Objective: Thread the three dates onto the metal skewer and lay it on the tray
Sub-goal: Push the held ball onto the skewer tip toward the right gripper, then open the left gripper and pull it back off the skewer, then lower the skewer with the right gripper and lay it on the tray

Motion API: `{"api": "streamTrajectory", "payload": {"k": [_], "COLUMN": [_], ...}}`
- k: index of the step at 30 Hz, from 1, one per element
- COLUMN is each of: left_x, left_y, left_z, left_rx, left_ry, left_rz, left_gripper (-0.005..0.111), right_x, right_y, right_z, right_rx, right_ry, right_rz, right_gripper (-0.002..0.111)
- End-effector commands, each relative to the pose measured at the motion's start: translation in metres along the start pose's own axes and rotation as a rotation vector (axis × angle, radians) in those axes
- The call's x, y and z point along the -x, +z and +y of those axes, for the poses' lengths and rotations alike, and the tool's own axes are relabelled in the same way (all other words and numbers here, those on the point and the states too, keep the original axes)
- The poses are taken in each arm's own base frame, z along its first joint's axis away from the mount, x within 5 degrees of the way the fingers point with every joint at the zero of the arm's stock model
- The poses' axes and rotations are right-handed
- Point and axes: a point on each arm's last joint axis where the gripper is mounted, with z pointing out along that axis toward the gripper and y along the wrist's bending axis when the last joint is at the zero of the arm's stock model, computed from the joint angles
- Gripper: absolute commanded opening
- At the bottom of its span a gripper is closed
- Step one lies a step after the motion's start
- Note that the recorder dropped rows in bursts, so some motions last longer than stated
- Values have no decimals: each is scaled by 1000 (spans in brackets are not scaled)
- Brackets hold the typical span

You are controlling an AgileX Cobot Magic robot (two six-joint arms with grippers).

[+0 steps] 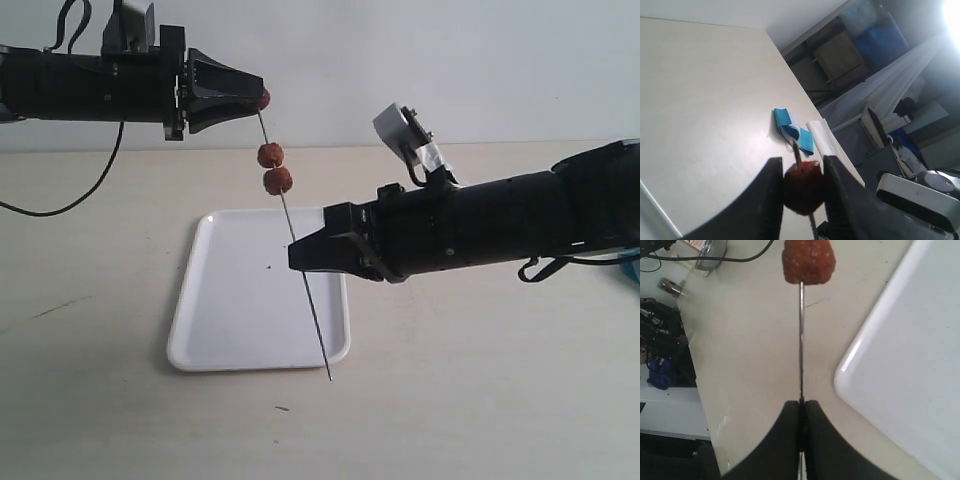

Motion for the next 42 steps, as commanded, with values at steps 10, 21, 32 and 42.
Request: {"api": "streamTrajectory", "payload": {"k": [10,21,32,42], "left_x": [0,0,0,-5], "left_y": [3,3,-21,-21], "left_z": [-2,-2,13,16], "left_rx": [-19,-19,61,79], "left_ry": [7,18,161,304], "left_rz": [-7,-7,41,100], "left_gripper": [28,45,19,0], "right_x": [36,44,47,46], "right_y": [1,1,-1,-2], "right_z": [10,10,-3,-5], "right_rx": [-22,-44,-190,-208], "right_ry": [-21,-27,22,-31], "right_rz": [-91,-115,-157,-144], "right_gripper": [0,0,0,0]}}
